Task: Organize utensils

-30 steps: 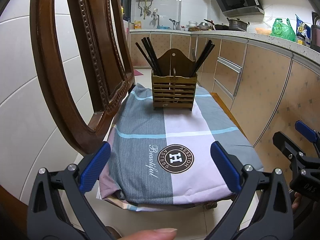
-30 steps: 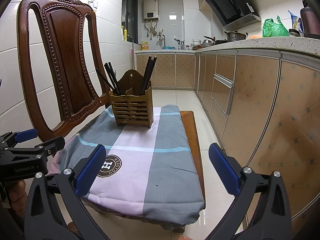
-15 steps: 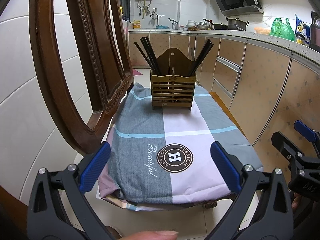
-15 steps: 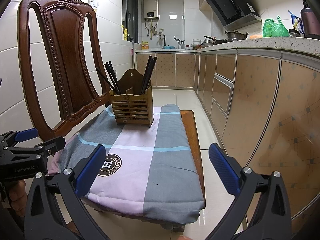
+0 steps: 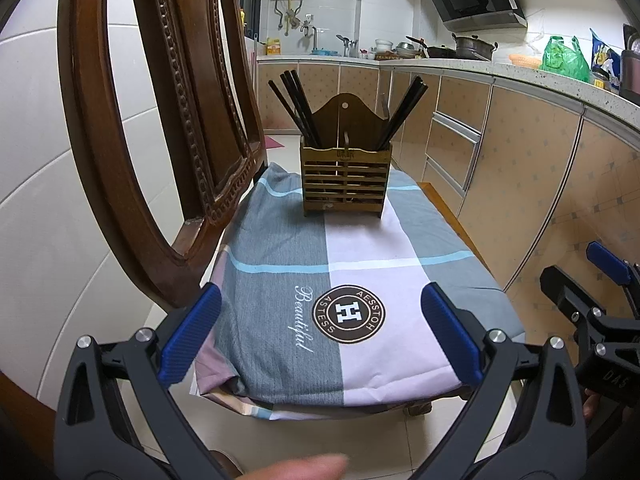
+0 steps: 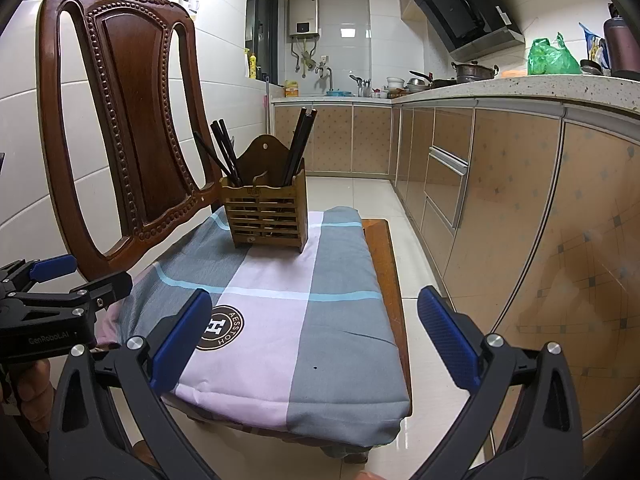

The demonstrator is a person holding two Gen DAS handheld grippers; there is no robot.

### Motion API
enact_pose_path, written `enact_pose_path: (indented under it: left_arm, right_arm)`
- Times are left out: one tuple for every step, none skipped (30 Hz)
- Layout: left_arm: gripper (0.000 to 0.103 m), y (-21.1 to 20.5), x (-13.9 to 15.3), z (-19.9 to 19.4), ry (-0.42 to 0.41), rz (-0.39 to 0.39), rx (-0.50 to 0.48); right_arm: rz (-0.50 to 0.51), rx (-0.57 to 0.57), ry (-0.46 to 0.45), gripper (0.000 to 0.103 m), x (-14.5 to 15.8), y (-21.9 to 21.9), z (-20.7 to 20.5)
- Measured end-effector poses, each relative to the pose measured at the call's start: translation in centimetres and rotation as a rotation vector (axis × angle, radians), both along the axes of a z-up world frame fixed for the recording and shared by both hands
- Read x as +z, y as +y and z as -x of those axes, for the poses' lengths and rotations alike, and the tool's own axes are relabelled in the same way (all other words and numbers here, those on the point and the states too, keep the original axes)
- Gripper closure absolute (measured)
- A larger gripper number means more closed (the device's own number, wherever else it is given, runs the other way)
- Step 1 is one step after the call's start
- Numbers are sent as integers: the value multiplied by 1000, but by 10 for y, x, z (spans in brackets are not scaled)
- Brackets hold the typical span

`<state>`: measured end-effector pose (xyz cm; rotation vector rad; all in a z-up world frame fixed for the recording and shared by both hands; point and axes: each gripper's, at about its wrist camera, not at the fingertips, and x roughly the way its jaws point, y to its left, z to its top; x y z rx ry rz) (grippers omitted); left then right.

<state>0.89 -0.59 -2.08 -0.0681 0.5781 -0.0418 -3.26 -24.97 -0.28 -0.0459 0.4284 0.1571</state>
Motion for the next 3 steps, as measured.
enact_pose_path:
  left_arm:
    - [4,0,0,0,0,3,-1]
    - [4,1,0,0,2,7,-2]
    - [4,2,0,0,3,11,-4]
  right_arm:
    - [0,-1,0,3,0,0,0]
    - [0,0,-1,3,0,0,0]
    - [-1,0,-1,3,0,0,0]
